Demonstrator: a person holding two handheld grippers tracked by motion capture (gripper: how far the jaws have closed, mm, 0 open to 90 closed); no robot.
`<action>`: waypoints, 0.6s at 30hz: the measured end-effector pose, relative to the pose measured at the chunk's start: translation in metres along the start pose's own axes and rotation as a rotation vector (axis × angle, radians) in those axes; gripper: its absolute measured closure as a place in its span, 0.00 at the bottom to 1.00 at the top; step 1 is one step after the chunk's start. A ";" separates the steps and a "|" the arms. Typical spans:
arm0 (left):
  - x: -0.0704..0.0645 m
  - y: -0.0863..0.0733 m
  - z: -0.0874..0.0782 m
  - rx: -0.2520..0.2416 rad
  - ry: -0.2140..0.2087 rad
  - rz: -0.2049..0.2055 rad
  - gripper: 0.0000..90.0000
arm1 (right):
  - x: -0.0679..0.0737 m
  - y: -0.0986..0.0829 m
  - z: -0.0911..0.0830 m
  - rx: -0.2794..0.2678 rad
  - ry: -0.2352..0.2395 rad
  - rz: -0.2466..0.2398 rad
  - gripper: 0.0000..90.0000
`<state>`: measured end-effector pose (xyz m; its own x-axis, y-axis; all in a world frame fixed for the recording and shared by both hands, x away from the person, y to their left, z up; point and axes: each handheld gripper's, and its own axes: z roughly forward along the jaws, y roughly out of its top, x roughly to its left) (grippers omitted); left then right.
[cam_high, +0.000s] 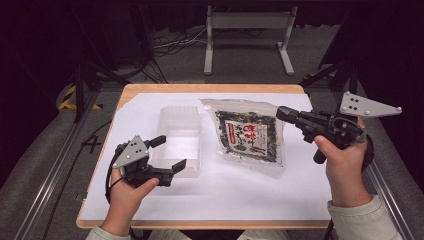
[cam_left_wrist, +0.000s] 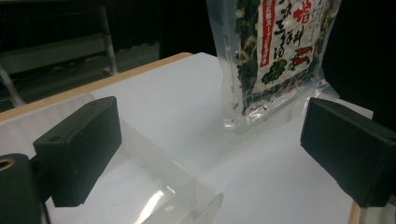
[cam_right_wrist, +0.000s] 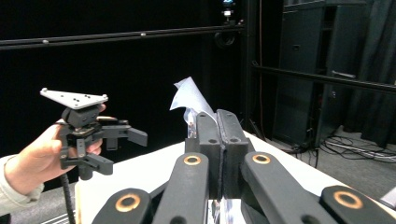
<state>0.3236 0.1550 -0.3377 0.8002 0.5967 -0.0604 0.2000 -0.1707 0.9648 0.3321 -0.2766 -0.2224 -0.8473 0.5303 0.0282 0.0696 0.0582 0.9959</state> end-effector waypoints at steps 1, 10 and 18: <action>0.000 0.002 0.001 -0.005 -0.004 0.002 0.07 | 0.001 0.000 0.001 -0.003 0.007 0.000 1.00; -0.001 0.020 0.017 -0.066 -0.090 0.007 0.05 | 0.008 -0.001 0.010 -0.004 0.052 0.009 1.00; 0.002 0.030 0.035 -0.088 -0.125 -0.008 0.04 | 0.009 -0.003 0.014 -0.015 0.075 0.016 1.00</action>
<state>0.3510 0.1232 -0.3182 0.8639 0.4947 -0.0944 0.1609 -0.0936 0.9825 0.3317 -0.2604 -0.2266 -0.8834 0.4660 0.0499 0.0759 0.0372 0.9964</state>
